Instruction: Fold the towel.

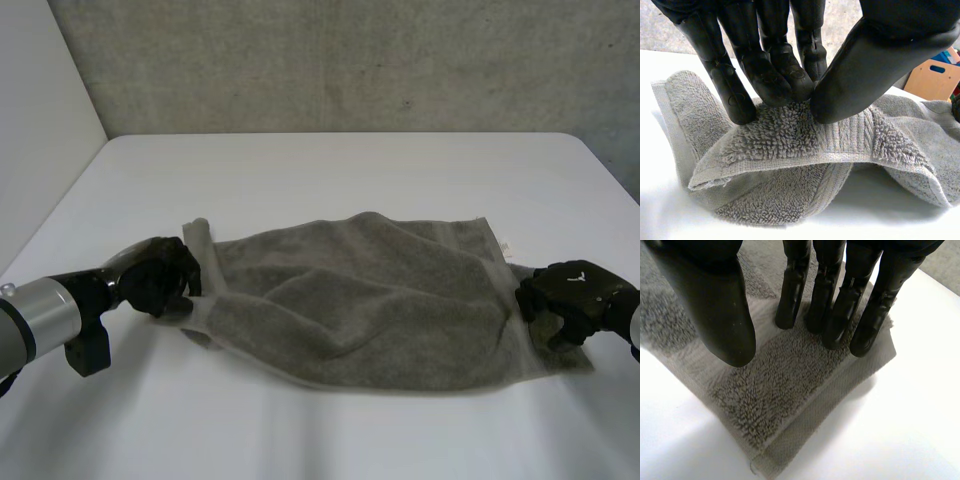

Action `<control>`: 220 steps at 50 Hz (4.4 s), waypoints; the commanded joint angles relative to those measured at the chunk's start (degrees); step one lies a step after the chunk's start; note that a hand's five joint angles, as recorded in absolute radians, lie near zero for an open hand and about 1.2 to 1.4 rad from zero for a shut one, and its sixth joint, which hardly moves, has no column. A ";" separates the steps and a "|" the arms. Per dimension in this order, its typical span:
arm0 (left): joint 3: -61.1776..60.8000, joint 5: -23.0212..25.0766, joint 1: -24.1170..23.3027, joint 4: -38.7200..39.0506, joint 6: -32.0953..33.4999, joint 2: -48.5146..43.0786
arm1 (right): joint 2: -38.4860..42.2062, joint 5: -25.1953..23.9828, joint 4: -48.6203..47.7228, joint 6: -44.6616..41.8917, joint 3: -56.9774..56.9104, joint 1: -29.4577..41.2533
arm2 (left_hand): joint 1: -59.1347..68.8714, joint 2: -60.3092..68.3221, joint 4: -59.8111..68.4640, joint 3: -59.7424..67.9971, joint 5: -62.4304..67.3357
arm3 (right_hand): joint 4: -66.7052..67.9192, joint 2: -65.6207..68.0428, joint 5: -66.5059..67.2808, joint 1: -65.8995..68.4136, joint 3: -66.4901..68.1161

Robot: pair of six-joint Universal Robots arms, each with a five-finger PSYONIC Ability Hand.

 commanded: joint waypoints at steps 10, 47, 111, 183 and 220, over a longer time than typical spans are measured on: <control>-0.51 0.11 0.00 -0.02 0.00 0.89 | 0.09 -1.02 4.49 -14.00 5.32 -6.41 | 3.78 0.54 0.34 0.52 1.19 | -3.24 -3.60 -2.23 -2.90 -3.26; -0.60 0.11 0.17 0.06 0.00 1.07 | 4.40 -3.84 -6.49 -8.91 5.59 -4.57 | 3.78 0.54 0.34 0.52 1.19 | 0.46 0.10 1.47 0.80 0.44; -0.60 0.81 2.55 -4.77 0.53 13.55 | -15.90 -3.57 27.34 3.49 -12.78 -2.73 | 3.78 0.54 0.34 0.52 1.19 | 36.40 36.04 37.41 36.74 36.38; 10.85 -0.42 9.57 -2.92 1.21 5.36 | -0.34 -0.66 22.60 12.03 -28.80 14.07 | 3.78 0.54 0.34 0.52 1.19 | 36.40 36.04 37.41 36.74 36.38; 1.31 15.86 18.12 -8.29 6.06 10.69 | -8.28 -17.02 33.32 4.02 -23.04 -2.83 | 3.78 0.54 0.34 0.52 1.19 | 36.40 36.04 37.41 36.74 36.38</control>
